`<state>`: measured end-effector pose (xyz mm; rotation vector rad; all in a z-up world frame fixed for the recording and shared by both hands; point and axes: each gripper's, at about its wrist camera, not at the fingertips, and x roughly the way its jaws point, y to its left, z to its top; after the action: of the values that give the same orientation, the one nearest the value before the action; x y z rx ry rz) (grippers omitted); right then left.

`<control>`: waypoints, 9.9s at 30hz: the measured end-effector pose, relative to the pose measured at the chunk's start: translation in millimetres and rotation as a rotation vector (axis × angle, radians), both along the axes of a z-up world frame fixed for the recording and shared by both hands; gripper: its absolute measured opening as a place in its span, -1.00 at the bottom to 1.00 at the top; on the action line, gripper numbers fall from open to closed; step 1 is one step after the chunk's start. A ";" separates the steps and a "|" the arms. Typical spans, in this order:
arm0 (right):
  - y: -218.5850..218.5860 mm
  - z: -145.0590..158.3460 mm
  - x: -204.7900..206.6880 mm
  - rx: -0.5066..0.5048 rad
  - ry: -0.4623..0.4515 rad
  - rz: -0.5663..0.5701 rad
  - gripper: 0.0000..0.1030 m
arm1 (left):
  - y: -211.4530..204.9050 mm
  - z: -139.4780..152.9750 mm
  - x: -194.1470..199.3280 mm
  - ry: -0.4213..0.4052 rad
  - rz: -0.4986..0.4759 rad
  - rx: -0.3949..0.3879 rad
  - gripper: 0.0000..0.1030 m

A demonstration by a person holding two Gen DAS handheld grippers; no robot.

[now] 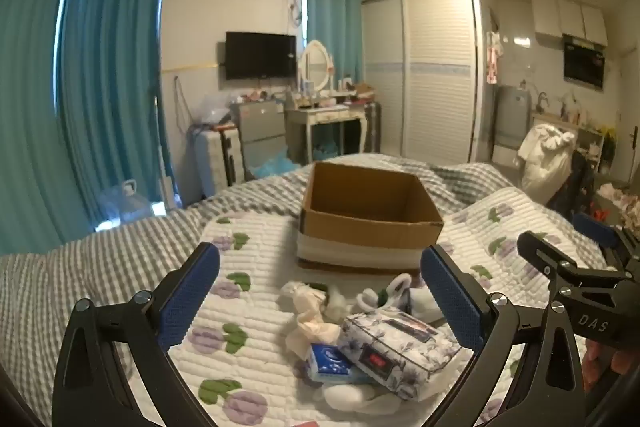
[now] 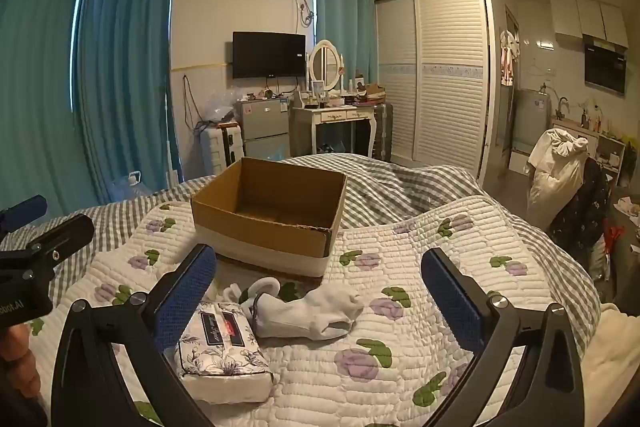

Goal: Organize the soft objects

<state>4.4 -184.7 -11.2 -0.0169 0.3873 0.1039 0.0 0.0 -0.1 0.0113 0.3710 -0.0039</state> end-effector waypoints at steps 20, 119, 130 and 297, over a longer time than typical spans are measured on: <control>1.5 -1.1 -1.7 0.000 0.015 0.003 1.00 | -3.1 0.9 -0.7 0.001 0.000 -0.008 1.00; 47.3 -110.9 40.4 -0.013 0.395 0.402 0.91 | 4.9 -90.5 13.7 0.403 0.176 0.054 1.00; 55.6 -119.6 38.0 0.033 0.446 0.511 0.18 | 9.4 -100.2 19.6 0.448 0.186 0.047 1.00; -48.0 38.2 135.3 0.063 0.115 0.390 0.15 | -60.5 -4.1 120.1 0.296 0.081 -0.054 0.43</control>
<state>139.7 -232.6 27.0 -0.0237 0.4925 0.5036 120.2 -60.4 -4.1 -0.0587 0.6671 0.0649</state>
